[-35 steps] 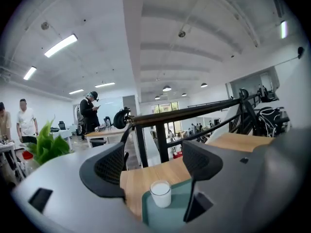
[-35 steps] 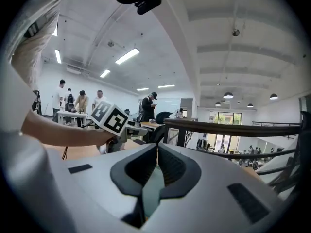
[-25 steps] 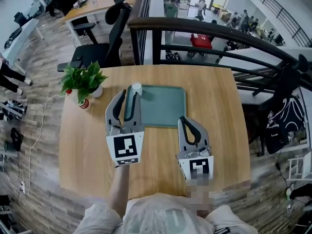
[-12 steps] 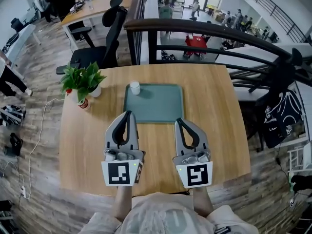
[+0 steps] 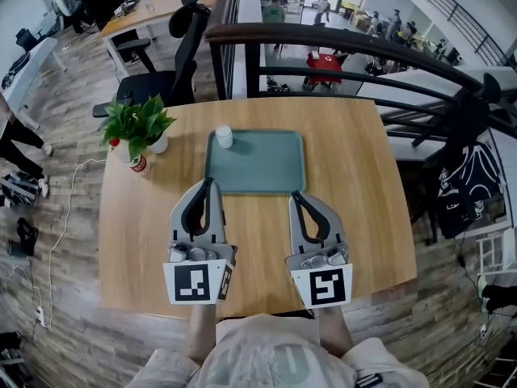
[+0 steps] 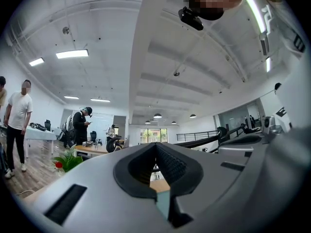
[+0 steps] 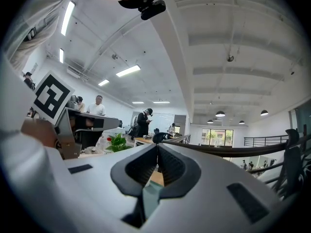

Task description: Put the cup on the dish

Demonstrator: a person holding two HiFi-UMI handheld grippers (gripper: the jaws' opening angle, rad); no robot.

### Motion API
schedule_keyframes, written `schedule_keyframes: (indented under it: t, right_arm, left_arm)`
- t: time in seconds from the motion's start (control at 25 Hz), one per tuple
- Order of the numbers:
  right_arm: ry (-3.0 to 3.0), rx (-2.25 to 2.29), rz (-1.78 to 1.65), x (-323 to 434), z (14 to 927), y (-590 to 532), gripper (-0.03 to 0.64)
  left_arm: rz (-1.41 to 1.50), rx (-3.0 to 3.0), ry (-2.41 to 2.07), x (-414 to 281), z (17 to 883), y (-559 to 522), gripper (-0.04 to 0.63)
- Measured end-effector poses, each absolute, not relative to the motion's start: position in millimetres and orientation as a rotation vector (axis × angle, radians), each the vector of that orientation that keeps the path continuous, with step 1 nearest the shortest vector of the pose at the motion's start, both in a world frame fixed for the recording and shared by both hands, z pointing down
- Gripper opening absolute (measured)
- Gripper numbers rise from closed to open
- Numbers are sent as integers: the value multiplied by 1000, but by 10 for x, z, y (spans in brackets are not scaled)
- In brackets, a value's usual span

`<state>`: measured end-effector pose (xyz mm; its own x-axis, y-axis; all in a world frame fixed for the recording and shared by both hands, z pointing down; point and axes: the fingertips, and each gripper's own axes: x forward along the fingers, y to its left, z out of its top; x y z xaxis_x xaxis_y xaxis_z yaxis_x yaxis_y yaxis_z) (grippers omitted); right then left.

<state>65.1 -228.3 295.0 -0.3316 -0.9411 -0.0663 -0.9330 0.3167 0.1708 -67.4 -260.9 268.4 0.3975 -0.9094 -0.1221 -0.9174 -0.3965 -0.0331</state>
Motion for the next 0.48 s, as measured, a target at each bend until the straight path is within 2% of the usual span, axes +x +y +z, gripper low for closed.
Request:
schedule_keyframes:
  t: [0.48]
  right_arm:
    - [-2512,1772,-253,663,2975,-2285,20]
  left_arm:
    - [108,-2575,1684,-672,2753,-2625,9]
